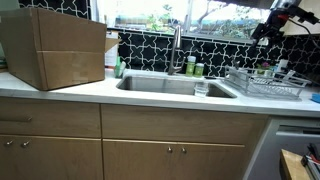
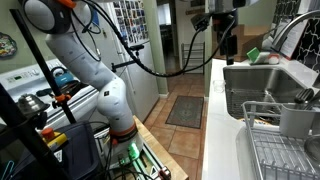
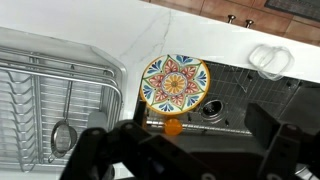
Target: Swap the spoon and the fork
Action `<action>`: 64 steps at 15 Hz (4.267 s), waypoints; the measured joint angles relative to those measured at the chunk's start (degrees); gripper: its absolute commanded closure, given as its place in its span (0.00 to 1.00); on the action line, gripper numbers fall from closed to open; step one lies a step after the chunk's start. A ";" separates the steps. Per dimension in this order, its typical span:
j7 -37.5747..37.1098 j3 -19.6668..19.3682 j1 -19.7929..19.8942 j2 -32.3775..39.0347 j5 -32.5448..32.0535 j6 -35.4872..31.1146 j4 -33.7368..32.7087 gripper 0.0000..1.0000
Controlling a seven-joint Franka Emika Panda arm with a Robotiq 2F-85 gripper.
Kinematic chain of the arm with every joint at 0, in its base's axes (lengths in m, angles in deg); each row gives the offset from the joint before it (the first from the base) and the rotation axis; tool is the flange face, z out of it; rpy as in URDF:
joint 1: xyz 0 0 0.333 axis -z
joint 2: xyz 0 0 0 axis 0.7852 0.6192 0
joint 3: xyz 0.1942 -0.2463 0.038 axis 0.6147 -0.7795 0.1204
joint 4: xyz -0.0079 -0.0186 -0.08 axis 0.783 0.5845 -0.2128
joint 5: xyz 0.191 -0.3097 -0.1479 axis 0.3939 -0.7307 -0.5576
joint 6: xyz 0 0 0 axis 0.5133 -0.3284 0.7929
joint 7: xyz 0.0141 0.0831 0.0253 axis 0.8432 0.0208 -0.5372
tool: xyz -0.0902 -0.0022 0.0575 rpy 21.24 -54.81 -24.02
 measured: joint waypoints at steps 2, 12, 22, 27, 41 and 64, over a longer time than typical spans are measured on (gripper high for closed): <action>-0.77 0.08 0.01 0.66 0.07 0.00 -0.27 0.00; -5.16 -8.32 2.73 16.71 5.37 -6.44 -12.88 0.00; -7.01 -9.14 5.45 33.65 8.40 -6.44 -25.15 0.09; -8.67 -9.00 6.07 37.97 8.67 -6.44 -28.24 0.53; -11.12 -8.04 6.26 39.99 9.12 -6.41 -31.43 0.97; -11.44 -9.31 7.43 30.30 10.80 -17.59 -32.05 0.97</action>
